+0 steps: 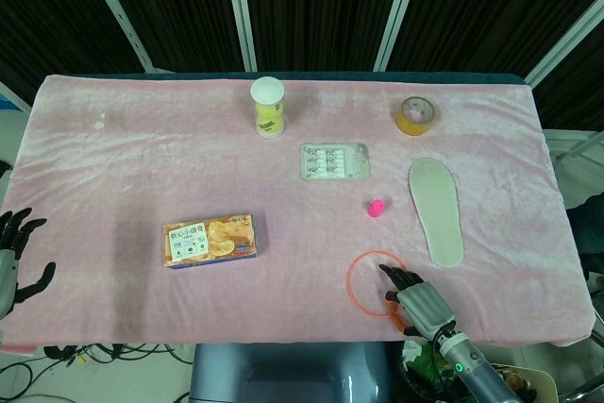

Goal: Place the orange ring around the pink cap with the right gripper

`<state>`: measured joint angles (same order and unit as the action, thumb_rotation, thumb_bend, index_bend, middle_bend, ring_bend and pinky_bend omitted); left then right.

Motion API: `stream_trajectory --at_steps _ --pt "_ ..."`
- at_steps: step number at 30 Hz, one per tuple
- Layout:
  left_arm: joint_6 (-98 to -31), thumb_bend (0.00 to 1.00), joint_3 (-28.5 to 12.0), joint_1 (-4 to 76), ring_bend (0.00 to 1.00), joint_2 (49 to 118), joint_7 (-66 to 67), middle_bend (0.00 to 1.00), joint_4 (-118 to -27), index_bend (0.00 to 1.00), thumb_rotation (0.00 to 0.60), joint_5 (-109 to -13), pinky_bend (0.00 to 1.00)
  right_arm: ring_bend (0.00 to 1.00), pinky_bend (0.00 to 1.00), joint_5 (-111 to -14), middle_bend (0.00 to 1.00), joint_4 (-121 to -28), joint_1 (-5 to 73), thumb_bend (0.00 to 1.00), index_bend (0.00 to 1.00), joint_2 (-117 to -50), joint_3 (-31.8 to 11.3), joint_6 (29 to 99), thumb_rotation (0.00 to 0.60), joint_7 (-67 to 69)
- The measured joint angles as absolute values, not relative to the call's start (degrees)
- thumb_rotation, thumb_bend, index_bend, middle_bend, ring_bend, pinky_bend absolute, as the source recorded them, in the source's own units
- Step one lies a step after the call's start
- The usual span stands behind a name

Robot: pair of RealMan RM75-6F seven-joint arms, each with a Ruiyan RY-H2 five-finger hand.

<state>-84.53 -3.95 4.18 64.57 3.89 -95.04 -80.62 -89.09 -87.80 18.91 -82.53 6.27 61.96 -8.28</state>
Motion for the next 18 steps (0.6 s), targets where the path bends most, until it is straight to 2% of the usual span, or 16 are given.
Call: stream_trajectory --at_steps 18 --pt "-84.47 0.33 -3.92 4.22 0.00 64.53 3.76 0.07 -95.09 0.19 0.600 -80.72 0.00 0.07 0.16 -91.26 0.00 -91.40 19.38 0.43 0.68 -78.47 5.21 65.12 0.600 -4.27"
